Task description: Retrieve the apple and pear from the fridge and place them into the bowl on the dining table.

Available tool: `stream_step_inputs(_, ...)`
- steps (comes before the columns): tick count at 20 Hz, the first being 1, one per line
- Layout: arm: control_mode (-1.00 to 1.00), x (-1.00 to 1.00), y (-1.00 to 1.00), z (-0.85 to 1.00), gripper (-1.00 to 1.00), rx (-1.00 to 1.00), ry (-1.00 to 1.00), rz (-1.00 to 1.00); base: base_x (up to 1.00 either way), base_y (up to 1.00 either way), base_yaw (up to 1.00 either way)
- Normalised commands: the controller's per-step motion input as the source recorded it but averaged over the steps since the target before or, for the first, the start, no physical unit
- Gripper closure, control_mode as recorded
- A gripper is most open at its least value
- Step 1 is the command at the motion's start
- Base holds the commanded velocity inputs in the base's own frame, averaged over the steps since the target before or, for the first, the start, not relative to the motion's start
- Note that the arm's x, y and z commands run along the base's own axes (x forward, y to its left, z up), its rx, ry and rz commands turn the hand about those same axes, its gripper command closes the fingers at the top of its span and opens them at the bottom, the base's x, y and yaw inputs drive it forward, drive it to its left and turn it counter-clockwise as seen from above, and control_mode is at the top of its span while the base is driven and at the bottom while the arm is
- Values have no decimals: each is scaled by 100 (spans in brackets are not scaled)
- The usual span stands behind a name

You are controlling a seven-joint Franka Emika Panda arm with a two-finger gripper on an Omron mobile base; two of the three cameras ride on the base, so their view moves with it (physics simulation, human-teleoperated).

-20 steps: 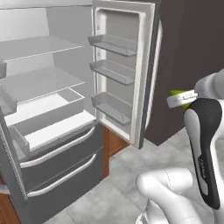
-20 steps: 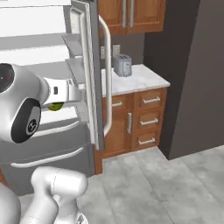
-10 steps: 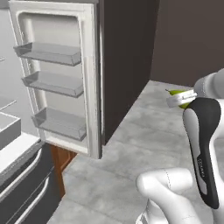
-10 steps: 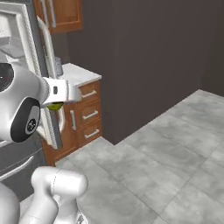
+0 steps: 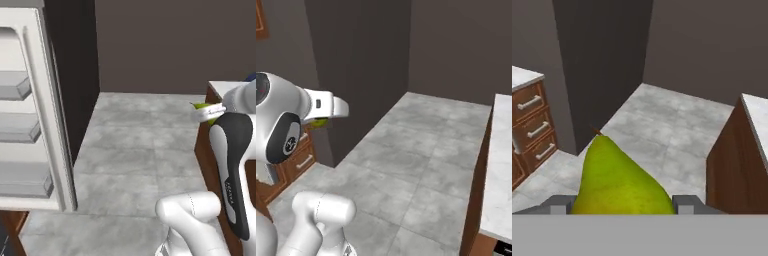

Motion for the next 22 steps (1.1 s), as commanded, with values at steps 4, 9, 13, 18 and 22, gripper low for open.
stream_step_inputs(4, 100, 0, 0, 0, 100, 0, 0, 0, 96, 0, -47)
stream_step_inputs(9, 100, 0, 0, 0, 100, 0, 0, 0, 100, 0, -39)
stream_step_inputs(13, 100, 0, 0, 0, 100, 0, 0, 0, 100, 5, -29)
stream_step_inputs(18, 100, 0, 0, 0, 100, 0, 0, 0, 100, 5, -19)
stream_step_inputs(22, 100, 0, 0, 0, 100, 0, 0, 0, 100, 7, -21)
